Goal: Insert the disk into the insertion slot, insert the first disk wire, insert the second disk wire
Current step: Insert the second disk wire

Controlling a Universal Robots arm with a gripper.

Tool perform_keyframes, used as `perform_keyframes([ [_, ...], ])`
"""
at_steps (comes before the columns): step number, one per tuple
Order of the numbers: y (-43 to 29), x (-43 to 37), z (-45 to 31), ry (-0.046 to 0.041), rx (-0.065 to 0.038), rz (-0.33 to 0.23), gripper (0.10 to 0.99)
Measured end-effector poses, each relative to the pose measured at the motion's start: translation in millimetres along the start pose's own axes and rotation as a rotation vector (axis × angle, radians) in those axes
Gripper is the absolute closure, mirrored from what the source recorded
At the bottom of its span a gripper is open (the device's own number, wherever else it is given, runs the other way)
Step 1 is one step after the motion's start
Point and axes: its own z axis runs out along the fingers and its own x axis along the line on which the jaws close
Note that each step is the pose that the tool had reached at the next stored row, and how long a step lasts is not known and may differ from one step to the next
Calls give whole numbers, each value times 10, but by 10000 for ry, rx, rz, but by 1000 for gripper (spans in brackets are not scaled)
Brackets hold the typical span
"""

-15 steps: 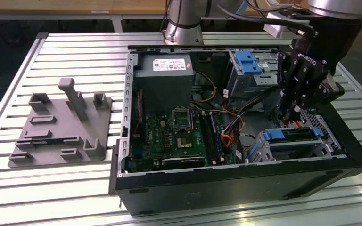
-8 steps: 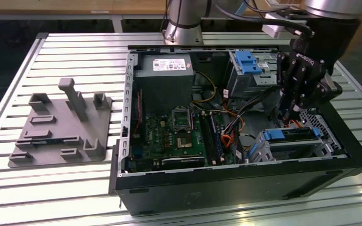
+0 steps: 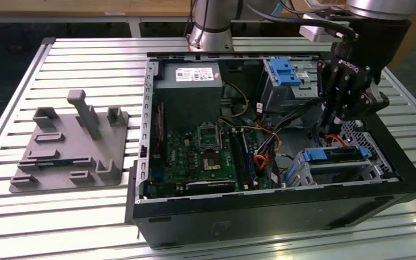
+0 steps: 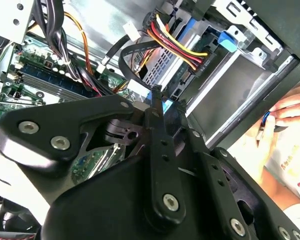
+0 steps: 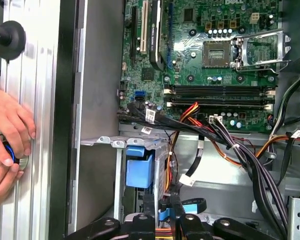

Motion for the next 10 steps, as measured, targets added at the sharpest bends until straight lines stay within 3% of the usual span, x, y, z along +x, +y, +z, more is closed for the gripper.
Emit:
perform_keyframes([
  [10, 0, -10, 31, 11, 44, 11, 824],
])
